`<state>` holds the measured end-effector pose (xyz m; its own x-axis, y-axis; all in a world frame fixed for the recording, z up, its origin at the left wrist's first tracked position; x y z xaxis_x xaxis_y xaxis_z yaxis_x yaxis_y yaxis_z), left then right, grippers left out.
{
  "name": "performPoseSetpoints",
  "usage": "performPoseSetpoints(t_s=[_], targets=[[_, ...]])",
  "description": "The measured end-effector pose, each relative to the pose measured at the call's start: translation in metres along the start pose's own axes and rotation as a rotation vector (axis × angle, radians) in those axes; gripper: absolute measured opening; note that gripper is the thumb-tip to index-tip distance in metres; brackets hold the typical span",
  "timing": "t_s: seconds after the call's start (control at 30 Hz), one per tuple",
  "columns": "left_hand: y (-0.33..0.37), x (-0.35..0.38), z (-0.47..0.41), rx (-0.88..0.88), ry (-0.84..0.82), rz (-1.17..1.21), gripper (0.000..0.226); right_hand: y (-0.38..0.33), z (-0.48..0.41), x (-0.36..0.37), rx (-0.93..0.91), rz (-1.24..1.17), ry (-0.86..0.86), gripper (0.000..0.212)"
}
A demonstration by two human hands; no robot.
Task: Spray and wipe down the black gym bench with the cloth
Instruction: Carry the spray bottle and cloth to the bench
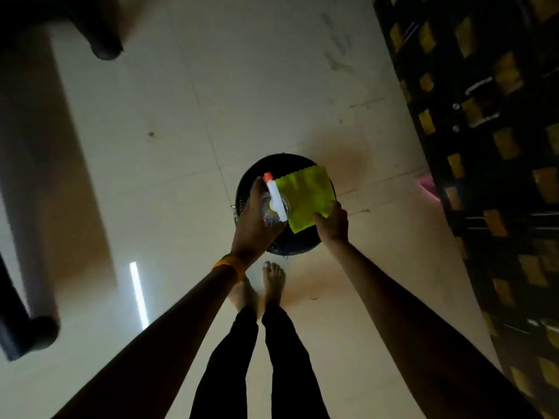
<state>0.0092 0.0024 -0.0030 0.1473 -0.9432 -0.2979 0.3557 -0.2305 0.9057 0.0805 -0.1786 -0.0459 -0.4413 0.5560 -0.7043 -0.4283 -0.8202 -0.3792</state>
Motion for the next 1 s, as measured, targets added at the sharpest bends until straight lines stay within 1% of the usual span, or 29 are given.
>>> performPoseSetpoints(t_s=[0.1,0.2,0.23,0.3,0.37,0.47,0.5,0.57,0.63,0.67,0.83,0.93,1.0], targets=[[-0.005,0.013,-0.009,0.01,0.089,0.008,0.098,0.003,-0.024,0.001,0.025,0.084,0.058,0.061],[-0.006,0.021,-0.017,-0.013,0.209,0.015,0.09,-0.001,-0.034,-0.002,0.053,0.131,0.022,0.06],[-0.004,0.022,-0.021,0.006,0.237,0.005,0.085,-0.002,-0.037,-0.002,0.055,0.097,0.011,0.058],[0.002,0.024,-0.026,0.072,0.241,-0.078,0.067,-0.007,-0.04,-0.007,0.08,-0.012,-0.005,0.053],[0.011,0.026,-0.031,0.101,0.257,-0.087,0.052,-0.012,-0.04,-0.012,0.095,-0.122,-0.069,0.045],[0.027,0.021,-0.034,0.14,0.289,-0.036,0.043,-0.031,-0.026,-0.025,0.063,-0.318,-0.188,0.02],[0.033,0.016,-0.033,0.148,0.304,-0.019,0.04,-0.039,-0.019,-0.032,0.044,-0.374,-0.217,0.019],[0.05,0.002,-0.028,0.158,0.341,0.025,0.033,-0.058,-0.003,-0.045,-0.006,-0.445,-0.25,0.029],[0.074,-0.016,-0.017,0.141,0.375,0.063,0.03,-0.076,0.013,-0.059,-0.063,-0.421,-0.257,0.04],[0.088,-0.027,-0.011,0.135,0.389,0.071,0.03,-0.086,0.021,-0.065,-0.097,-0.395,-0.264,0.042],[0.148,-0.091,0.025,0.153,0.466,0.055,0.033,-0.163,0.094,-0.102,-0.207,-0.353,-0.379,0.04],[0.172,-0.132,0.047,0.157,0.564,0.06,0.034,-0.215,0.133,-0.106,-0.303,-0.34,-0.466,0.047],[0.179,-0.161,0.057,0.141,0.651,0.084,0.034,-0.251,0.153,-0.099,-0.348,-0.35,-0.512,0.048]])
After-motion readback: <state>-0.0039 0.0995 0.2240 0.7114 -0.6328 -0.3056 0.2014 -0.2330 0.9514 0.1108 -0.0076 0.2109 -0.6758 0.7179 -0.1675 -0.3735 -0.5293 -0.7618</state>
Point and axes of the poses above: each hand's wrist, its own z-axis away from the middle knuckle, its own x-axis out of the palm, y = z × x, the point moved 1 cm from there along -z, towards the middle knuckle, and after that the axes turned 4 degrees about z, right-handed, at the moved point
